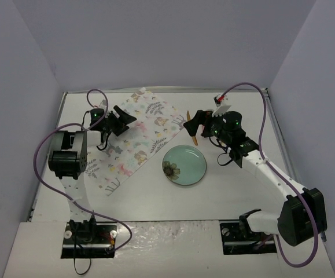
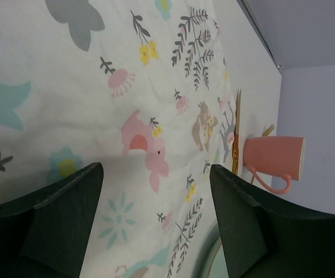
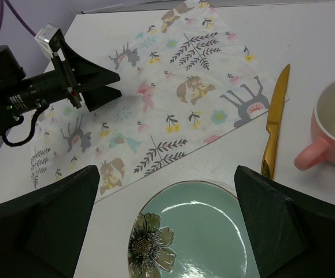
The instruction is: Set the dinner table for one person
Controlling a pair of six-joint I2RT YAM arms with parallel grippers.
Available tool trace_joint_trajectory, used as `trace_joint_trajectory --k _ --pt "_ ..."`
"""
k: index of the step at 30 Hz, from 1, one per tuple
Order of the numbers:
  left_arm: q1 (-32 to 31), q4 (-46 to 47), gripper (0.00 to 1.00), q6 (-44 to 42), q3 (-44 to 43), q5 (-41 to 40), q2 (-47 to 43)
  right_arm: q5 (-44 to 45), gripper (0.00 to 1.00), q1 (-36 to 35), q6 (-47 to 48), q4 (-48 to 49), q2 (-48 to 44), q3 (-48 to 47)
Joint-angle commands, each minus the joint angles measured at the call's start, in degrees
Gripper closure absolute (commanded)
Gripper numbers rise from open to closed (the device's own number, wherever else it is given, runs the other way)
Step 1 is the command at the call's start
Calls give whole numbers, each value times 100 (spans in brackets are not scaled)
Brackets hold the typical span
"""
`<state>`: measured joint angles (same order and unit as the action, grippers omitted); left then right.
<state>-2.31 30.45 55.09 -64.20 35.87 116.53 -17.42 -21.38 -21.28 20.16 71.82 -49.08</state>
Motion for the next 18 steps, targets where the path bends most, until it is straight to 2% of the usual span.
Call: trace_joint_trajectory --k 1,6,18 --pt "-115 -199 29 -213 194 -194 -1228 -86 0 37 98 149 -407 176" --pt "-184 -271 29 -210 773 -307 -1621 -25 0 46 124 92 -628 500" --pt "-365 -555 29 -212 1193 -755 -1366 81 0 174 90 40 -1014 1088"
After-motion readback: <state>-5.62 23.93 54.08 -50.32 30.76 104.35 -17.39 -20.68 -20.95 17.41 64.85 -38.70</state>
